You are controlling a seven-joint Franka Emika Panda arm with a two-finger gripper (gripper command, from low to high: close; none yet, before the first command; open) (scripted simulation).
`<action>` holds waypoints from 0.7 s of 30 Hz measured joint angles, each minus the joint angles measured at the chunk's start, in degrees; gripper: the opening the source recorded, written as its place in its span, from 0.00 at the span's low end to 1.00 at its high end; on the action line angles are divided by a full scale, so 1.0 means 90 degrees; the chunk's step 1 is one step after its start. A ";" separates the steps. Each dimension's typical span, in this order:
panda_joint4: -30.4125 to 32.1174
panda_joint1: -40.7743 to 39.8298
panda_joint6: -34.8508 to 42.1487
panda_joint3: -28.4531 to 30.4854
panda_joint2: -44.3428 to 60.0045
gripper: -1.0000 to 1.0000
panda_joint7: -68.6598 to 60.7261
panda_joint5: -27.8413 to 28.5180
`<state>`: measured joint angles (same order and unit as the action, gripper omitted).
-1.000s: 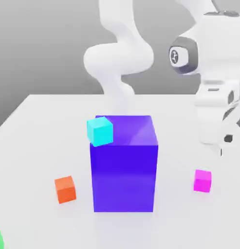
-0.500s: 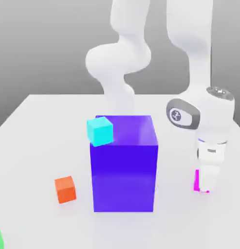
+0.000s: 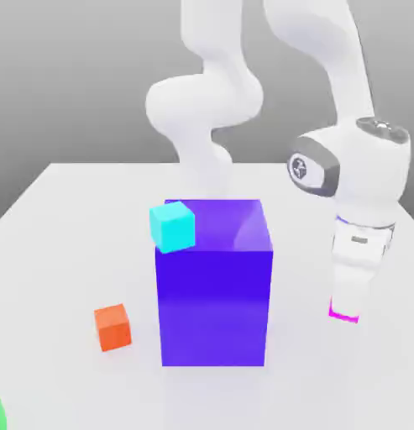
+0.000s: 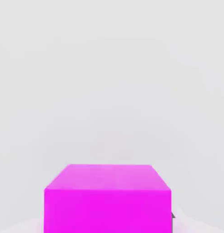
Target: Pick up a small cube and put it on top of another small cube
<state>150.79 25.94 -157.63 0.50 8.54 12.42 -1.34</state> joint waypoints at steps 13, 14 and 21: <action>-0.2340 -0.2620 0.1375 0.1758 0.1111 0.00 -0.0765 -0.0942; -0.2485 -0.2797 0.1457 0.1872 0.1167 0.00 -0.0825 -0.1003; -0.3447 -0.3875 0.1323 0.2068 0.2243 1.00 -0.1305 -0.1689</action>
<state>119.77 -8.94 -145.73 19.11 28.73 0.68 -16.54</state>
